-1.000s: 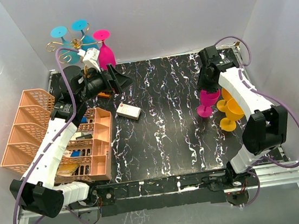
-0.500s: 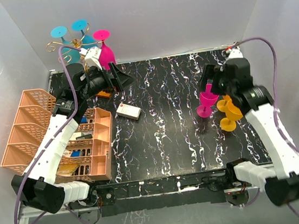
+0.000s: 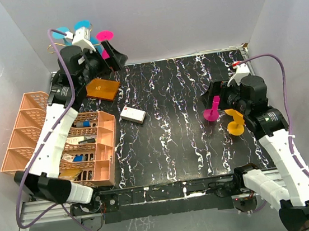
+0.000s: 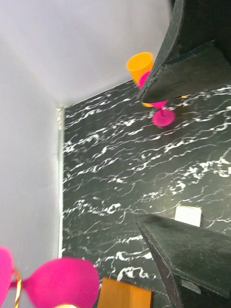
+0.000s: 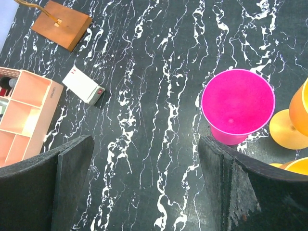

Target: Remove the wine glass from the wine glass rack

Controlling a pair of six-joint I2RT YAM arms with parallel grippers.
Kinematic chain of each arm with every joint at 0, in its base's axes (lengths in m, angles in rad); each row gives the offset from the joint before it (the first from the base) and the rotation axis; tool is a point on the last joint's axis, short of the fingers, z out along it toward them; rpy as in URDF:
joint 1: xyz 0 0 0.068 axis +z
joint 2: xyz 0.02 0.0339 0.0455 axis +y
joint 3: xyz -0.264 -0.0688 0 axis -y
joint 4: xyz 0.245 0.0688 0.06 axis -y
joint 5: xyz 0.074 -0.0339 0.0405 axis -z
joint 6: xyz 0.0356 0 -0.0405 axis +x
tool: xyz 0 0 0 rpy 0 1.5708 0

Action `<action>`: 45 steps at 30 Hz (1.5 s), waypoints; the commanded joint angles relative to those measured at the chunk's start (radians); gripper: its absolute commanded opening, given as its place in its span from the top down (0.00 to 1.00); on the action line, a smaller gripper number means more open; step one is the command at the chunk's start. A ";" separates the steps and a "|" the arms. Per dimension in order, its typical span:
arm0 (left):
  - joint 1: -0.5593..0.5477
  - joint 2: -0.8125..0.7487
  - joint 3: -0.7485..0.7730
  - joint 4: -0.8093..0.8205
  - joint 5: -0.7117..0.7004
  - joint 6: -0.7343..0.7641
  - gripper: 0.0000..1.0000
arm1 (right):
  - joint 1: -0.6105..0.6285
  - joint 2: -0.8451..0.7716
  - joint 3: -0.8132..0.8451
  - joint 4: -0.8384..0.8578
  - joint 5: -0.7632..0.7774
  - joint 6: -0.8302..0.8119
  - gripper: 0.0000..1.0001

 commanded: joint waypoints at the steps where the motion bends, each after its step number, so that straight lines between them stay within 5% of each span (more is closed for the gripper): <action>1: 0.021 0.076 0.138 -0.060 -0.162 -0.042 0.03 | -0.003 -0.034 -0.030 0.049 -0.003 -0.024 0.01; 6: 0.068 0.198 0.284 -0.101 -0.172 -0.062 0.05 | -0.002 -0.062 -0.056 0.049 -0.002 -0.026 0.01; 23: 0.205 0.591 0.701 -0.091 -0.091 -0.093 0.35 | -0.002 -0.126 -0.160 0.099 0.003 -0.020 0.01; 45: 0.214 0.738 0.792 0.000 -0.142 -0.009 0.49 | -0.001 -0.221 -0.223 0.157 0.060 -0.017 0.01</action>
